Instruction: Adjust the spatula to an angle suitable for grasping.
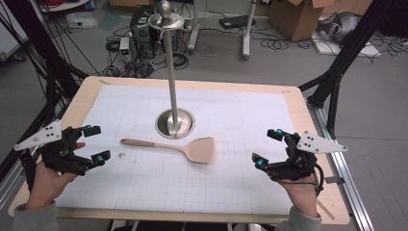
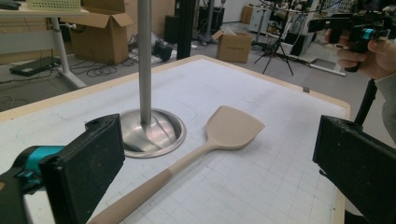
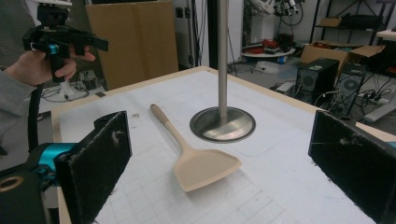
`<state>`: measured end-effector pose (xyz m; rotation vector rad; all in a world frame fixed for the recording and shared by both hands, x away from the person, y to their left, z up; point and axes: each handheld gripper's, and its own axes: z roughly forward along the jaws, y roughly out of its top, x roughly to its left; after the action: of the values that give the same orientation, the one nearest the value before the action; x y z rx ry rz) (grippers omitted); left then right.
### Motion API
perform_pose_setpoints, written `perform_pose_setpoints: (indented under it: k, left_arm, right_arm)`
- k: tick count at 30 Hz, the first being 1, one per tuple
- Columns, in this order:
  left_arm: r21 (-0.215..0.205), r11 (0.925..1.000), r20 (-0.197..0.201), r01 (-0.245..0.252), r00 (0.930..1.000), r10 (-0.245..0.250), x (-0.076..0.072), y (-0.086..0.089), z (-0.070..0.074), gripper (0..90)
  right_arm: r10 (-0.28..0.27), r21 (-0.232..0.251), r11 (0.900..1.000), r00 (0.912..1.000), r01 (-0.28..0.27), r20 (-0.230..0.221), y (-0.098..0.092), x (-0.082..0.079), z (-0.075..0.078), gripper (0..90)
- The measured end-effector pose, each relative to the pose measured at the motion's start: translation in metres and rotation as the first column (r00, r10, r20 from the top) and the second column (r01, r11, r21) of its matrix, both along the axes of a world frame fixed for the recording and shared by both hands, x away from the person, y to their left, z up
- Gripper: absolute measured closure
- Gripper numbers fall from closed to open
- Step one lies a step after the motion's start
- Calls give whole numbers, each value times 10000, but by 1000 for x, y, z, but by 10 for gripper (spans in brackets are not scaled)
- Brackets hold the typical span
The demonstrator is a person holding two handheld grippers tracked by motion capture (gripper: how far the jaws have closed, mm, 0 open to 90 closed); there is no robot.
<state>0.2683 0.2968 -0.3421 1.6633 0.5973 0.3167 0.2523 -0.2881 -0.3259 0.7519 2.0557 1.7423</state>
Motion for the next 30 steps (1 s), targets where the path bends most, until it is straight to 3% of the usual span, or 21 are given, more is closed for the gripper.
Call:
perform_pose_setpoints:
  k: [3, 8, 14, 26, 27, 28, 30]
  left_arm:
    - [-200, 9998, -186, 42, 9998, -46, 5, 0, -5, 26]
    - [-98, 9999, -299, -71, 9995, 68, 13, -3, -10, 26]
    - [470, 9988, -716, -127, 9973, 160, 20, -8, -10, 26]
    - [904, 9959, -734, 7, 9973, 60, 28, -11, -16, 26]
    - [947, 9955, -771, 39, 9970, 34, 28, -11, -16, 32]
    - [1065, 9943, -706, -2, 9975, 78, 28, -11, -17, 105]
    - [1248, 9921, -540, -138, 9983, 207, 28, -11, -18, 157]
  right_arm:
    - [34, -228, 9997, 9999, -38, -148, 0, 1, -2, 50]
    - [11, -241, 9997, 9998, -15, -196, -1, -2, -4, 50]
    - [-72, -241, 9997, 9997, 66, -251, -5, -5, -6, 50]
    - [208, -516, 9984, 9995, -220, -235, 1, -6, -7, 59]
    - [200, -521, 9984, 9995, -212, -238, 1, -6, -7, 59]
    - [194, -522, 9984, 9994, -209, -293, 1, -6, -8, 59]
    - [190, -537, 9983, 9993, -206, -307, 1, -6, -8, 59]
